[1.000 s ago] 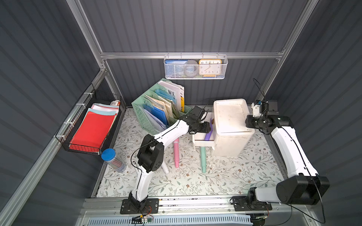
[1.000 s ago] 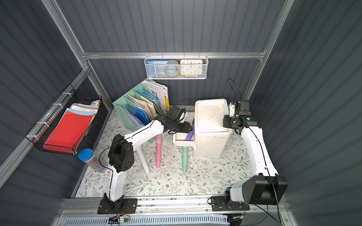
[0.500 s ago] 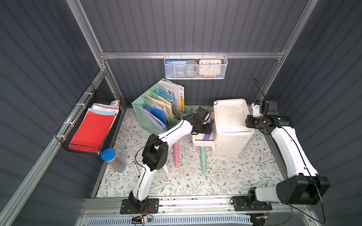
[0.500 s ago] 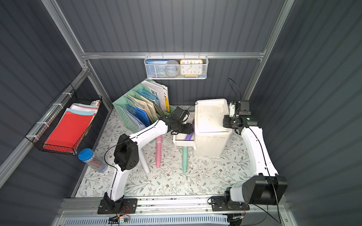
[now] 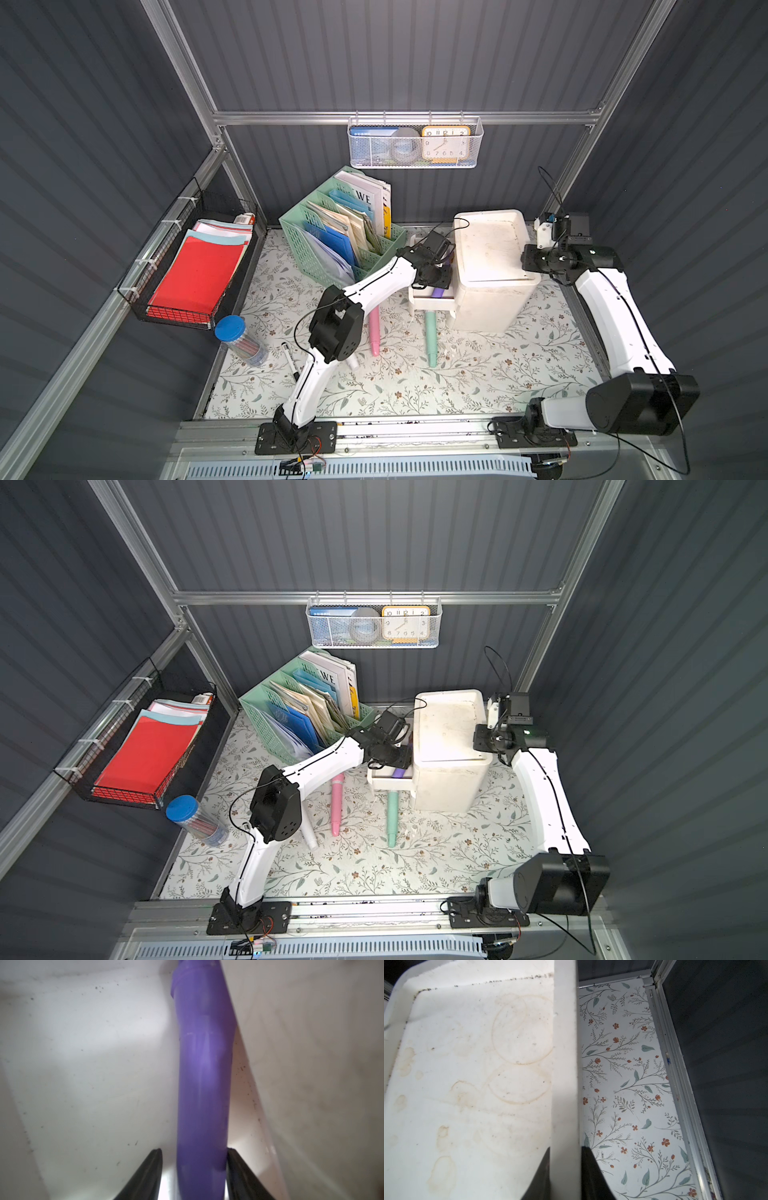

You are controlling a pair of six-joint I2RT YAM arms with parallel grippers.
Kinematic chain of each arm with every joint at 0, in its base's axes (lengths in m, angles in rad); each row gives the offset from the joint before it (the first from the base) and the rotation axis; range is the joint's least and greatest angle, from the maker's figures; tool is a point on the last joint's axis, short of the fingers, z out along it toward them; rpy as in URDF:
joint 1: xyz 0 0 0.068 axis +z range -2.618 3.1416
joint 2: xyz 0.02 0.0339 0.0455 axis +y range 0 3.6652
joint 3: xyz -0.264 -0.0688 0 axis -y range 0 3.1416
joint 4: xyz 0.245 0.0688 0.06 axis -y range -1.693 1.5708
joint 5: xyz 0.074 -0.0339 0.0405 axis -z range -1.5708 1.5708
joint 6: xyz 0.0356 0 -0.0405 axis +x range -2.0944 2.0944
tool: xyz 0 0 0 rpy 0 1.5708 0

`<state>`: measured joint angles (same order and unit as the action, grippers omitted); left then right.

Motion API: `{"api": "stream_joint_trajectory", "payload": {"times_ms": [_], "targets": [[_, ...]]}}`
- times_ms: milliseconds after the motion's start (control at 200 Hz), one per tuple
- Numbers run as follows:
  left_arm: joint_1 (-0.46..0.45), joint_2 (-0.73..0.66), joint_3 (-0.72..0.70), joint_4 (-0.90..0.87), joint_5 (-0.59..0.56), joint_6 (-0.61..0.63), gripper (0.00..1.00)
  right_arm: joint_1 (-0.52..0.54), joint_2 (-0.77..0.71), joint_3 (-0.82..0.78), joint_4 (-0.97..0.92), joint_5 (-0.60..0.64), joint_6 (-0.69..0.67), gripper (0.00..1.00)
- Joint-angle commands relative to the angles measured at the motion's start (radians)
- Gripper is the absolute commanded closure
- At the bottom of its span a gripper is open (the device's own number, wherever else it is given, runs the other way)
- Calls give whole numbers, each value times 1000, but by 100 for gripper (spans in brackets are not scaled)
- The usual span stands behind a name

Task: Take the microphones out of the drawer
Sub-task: Pick up the microphone from the drawer.

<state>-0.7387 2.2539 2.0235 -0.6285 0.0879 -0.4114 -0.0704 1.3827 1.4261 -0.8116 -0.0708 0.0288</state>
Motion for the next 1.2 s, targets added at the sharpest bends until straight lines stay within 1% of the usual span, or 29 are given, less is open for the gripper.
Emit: {"api": "stream_joint_trajectory", "payload": {"times_ms": [0, 115, 245, 480, 625, 840, 1195], "targets": [[-9, 15, 20, -35, -40, 25, 53, -3, 30, -58, -122, -114, 88, 99], [-11, 9, 9, -40, -81, 23, 58, -2, 30, -55, -124, -114, 88, 99], [-11, 2, -3, -47, -120, 10, 60, -3, 32, -53, -123, -113, 86, 99], [-12, -22, -21, -44, -176, -17, 70, -3, 31, -53, -123, -113, 86, 99], [-13, -47, -34, -22, -171, -41, 75, -2, 31, -51, -123, -111, 86, 99], [-11, -88, -63, 10, -145, -99, 78, -3, 29, -56, -123, -106, 84, 99], [-11, -150, -101, 66, -136, -210, 78, -3, 29, -55, -123, -105, 85, 99]]}}
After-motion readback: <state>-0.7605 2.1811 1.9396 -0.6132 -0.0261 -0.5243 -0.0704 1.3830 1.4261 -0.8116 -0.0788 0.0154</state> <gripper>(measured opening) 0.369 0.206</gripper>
